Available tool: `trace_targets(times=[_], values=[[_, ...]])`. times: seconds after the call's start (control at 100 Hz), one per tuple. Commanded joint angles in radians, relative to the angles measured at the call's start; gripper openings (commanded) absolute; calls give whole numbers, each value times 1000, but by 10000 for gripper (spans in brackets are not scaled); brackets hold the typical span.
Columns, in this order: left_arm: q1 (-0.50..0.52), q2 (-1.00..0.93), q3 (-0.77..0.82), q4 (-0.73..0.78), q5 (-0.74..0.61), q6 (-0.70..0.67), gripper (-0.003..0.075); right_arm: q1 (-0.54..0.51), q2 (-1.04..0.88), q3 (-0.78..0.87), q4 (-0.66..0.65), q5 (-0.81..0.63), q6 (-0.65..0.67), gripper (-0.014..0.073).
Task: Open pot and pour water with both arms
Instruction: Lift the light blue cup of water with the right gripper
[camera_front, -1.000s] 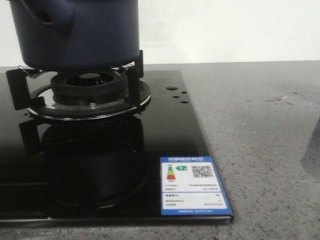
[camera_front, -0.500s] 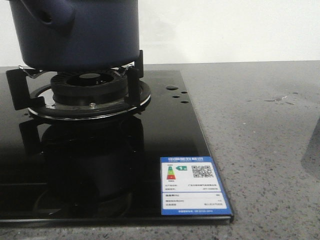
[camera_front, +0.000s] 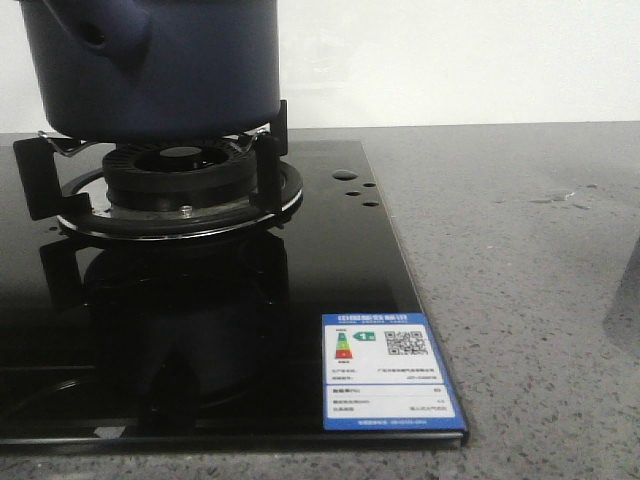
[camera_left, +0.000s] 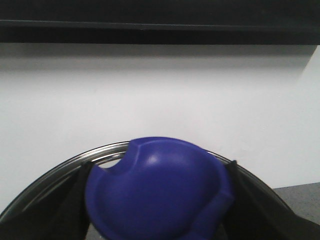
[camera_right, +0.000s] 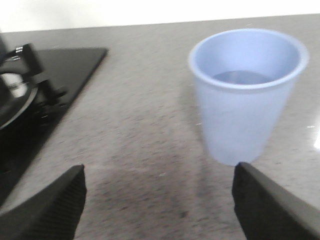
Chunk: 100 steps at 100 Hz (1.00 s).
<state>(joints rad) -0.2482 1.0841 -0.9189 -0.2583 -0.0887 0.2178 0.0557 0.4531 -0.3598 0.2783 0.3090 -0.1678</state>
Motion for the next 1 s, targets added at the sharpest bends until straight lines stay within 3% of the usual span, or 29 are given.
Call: trace_targets(times=[0.0,0.35,0.62,0.99], values=[[3,-31,-38,7,-104,2,369,-51,14,-11,-39,-118,1,545],[3,-31,-38,7,-110,2,369,-98,166,16,-99,-298,-1,545],[3,-31,-38,7,-117,2,369,-98,389,12,-37,-452,3,546],[3,-31,-38,7,-131,2,369,4,510,12,-34,-601,3,552]])
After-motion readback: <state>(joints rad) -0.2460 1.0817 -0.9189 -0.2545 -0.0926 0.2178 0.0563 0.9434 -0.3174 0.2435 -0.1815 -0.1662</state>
